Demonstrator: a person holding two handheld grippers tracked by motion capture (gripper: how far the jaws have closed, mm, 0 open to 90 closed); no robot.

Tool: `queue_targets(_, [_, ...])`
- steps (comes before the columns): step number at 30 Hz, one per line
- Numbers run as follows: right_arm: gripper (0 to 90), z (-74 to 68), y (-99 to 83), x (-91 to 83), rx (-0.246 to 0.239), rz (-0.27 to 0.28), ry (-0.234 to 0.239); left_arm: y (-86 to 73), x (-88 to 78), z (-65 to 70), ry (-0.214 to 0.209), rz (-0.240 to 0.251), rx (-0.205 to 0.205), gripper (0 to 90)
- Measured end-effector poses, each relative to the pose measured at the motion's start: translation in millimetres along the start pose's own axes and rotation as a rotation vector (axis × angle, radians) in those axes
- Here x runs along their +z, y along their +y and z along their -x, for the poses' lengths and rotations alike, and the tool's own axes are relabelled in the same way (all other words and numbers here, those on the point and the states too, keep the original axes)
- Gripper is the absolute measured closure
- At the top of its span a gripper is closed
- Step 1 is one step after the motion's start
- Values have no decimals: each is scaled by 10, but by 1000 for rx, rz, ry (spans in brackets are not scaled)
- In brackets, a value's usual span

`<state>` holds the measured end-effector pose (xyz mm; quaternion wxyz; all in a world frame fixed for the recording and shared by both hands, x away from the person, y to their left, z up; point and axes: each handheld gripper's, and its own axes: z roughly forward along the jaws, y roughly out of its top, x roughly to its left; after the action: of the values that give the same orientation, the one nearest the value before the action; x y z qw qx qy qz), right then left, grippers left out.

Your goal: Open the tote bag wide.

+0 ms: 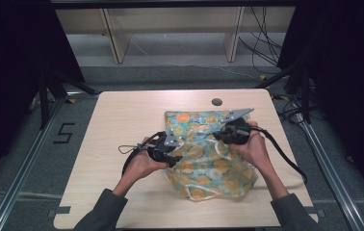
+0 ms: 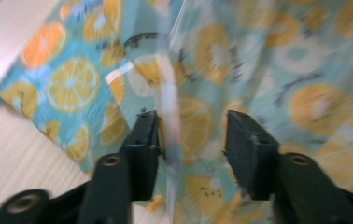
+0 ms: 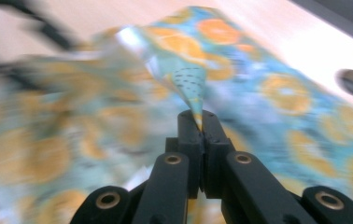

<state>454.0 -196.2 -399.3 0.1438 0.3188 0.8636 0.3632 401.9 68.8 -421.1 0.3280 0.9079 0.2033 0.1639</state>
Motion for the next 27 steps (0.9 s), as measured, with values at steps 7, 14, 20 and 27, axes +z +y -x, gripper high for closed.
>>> queue_targets(7, [895,355,10,221,57,-26,-10,212,331,297,-40,-46,102,482])
queue_targets(14, [890,410,-11,219,60,-56,7,50,704,158,86,-190,93,418])
queue_targets(20, [862,414,-90,297,74,-45,3,-79,777,98,39,-161,79,843])
queue_targets(27, [837,458,-142,207,134,-27,25,-155,488,169,-73,-79,62,897])
